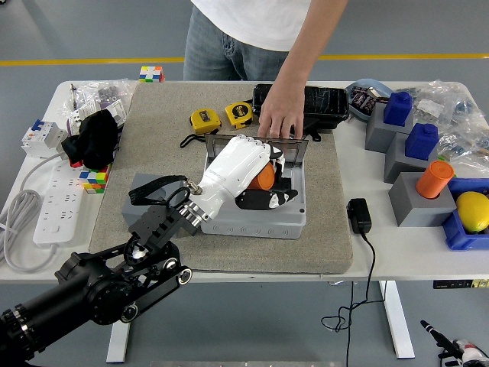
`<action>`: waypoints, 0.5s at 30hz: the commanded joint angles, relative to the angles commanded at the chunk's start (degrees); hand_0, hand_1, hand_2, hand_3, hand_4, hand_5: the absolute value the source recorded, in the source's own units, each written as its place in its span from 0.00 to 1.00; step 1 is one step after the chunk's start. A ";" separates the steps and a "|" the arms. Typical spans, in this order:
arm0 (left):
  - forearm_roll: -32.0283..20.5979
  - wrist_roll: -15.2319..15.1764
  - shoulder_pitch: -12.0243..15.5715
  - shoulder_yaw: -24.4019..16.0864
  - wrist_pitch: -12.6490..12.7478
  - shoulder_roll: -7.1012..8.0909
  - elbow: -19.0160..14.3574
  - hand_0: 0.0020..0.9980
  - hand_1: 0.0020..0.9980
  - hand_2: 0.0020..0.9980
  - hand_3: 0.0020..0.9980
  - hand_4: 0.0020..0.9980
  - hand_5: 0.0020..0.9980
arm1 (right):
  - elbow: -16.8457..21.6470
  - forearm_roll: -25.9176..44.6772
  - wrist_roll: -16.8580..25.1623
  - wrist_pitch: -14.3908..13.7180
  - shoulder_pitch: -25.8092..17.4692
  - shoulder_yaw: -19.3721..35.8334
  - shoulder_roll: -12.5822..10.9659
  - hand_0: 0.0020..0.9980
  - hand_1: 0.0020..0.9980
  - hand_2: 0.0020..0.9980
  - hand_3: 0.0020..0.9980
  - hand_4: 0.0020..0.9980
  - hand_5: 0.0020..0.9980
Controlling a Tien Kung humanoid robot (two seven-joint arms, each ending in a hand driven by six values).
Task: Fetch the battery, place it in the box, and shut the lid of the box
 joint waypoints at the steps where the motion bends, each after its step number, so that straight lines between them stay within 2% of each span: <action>1: -0.30 -0.11 -0.25 0.19 0.22 -0.29 0.74 0.08 0.08 0.12 0.13 0.73 0.31 | 0.00 -0.07 -0.04 0.01 0.03 -0.01 -0.01 0.83 0.77 0.75 0.82 1.00 1.00; 5: -1.34 -0.62 -0.78 0.61 0.60 -1.37 3.36 0.08 0.08 0.12 0.13 0.72 0.33 | 0.00 0.34 -0.02 0.00 0.12 -0.62 0.00 0.83 0.77 0.75 0.82 1.00 1.00; 15: -1.77 -0.72 -0.37 1.95 0.80 -2.23 3.61 0.08 0.08 0.12 0.13 0.72 0.34 | 0.00 0.18 -0.12 0.04 0.04 -0.81 -0.10 0.83 0.77 0.75 0.82 1.00 1.00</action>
